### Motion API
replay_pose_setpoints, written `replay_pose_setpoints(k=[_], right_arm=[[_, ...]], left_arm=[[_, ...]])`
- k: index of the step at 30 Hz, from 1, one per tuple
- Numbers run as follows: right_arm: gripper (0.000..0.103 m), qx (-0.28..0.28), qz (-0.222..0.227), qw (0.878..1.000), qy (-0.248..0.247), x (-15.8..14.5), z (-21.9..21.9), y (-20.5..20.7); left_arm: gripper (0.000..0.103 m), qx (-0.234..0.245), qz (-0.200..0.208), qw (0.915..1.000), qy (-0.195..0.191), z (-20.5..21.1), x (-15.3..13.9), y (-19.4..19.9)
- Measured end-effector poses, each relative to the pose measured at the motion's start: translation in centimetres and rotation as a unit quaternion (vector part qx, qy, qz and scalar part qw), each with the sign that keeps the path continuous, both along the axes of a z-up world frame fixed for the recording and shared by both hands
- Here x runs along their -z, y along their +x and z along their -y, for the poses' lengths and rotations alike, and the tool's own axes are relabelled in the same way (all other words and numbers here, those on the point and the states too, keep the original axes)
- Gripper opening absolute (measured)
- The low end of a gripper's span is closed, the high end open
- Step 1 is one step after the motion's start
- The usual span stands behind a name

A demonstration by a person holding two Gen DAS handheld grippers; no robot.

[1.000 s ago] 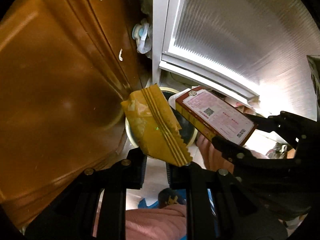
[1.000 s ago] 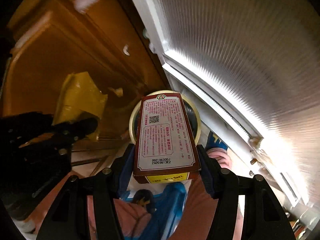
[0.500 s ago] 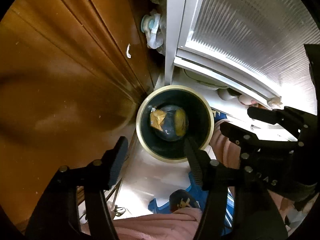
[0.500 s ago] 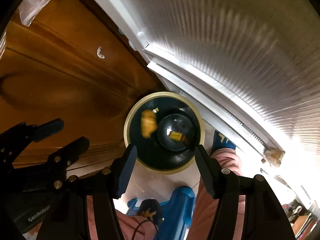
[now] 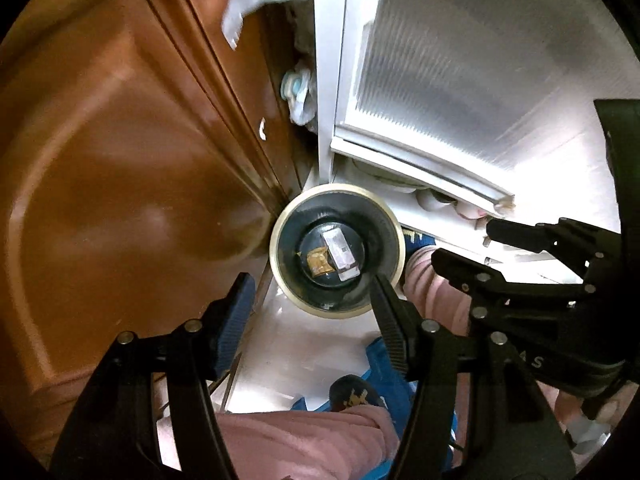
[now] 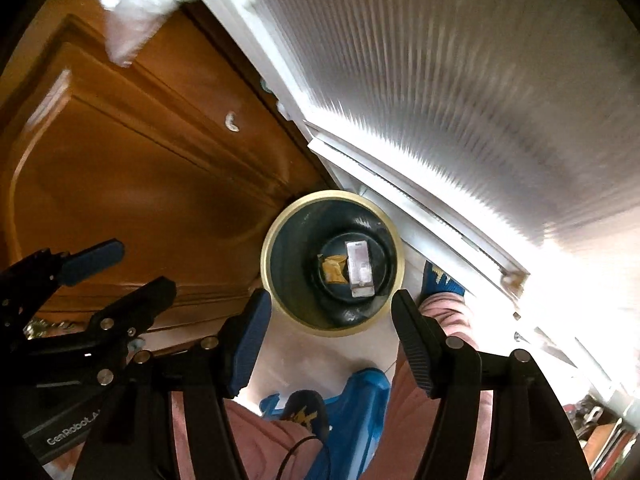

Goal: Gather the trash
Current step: 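Open both tools to drop the bag and box into the bin, then raise both tools back toward the table of trash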

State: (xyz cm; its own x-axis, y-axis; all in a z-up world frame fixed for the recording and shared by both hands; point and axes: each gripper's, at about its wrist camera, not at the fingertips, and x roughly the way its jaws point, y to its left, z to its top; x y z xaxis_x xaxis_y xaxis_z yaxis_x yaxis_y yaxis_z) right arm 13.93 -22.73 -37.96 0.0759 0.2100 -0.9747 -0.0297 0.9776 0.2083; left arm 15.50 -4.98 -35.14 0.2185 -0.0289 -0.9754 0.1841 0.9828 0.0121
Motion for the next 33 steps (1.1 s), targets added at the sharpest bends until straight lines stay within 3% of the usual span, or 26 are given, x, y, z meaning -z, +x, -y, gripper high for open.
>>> replay_pose_setpoints(k=[5,14,25,33], right_arm=[[0.064,-0.015,0.023,1.0,-0.008,-2.6,-0.8,-1.8],[0.064,-0.068,0.107,0.991,-0.04,-12.8,-2.4,-6.1],[0.064,-0.064,0.213,0.975,-0.027,-25.7,-1.0,-8.3],[0.064,-0.04,0.275,0.959,-0.052,-33.6,1.8,-7.2]], left_arm=[[0.057,-0.015,0.02,0.9992,-0.03,-0.6,-4.5,-2.3],[0.057,0.009,0.083,0.9951,-0.053,-0.3,-13.6,-6.1],[0.057,0.048,0.186,0.9781,-0.081,1.1,-25.2,-8.1],[0.057,0.077,0.232,0.9652,-0.093,3.3,-31.5,-5.3]])
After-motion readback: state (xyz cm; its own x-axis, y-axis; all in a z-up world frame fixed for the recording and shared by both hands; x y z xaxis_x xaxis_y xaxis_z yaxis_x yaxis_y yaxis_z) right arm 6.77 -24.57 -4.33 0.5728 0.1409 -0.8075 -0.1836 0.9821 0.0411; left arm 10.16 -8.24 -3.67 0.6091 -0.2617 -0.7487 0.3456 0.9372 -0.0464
